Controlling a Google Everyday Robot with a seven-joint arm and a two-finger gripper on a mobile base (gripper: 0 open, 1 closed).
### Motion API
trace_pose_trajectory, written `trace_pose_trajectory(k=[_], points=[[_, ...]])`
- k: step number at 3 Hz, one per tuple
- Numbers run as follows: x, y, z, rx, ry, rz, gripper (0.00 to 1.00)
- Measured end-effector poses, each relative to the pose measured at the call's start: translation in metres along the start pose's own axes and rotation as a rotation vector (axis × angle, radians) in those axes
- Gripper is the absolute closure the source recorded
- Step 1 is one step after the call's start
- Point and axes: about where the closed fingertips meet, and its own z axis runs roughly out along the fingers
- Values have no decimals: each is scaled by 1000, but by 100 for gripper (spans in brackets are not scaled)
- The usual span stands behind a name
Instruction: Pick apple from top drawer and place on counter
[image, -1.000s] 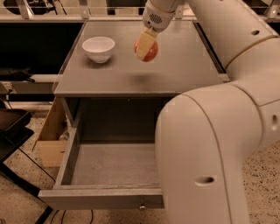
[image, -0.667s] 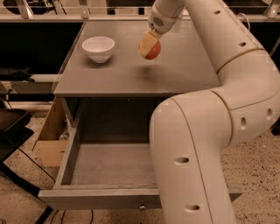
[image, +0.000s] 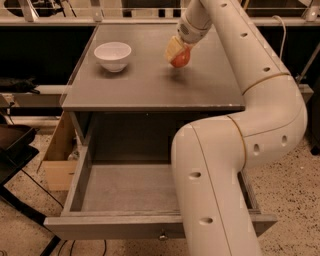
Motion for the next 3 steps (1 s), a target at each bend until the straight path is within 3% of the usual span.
trace_pose_trajectory(k=[1,2,3], points=[[5,-6,20,19,23,107,100],[8,-4,34,18,50,148,100],[9,-3,34,18,50,148,77]])
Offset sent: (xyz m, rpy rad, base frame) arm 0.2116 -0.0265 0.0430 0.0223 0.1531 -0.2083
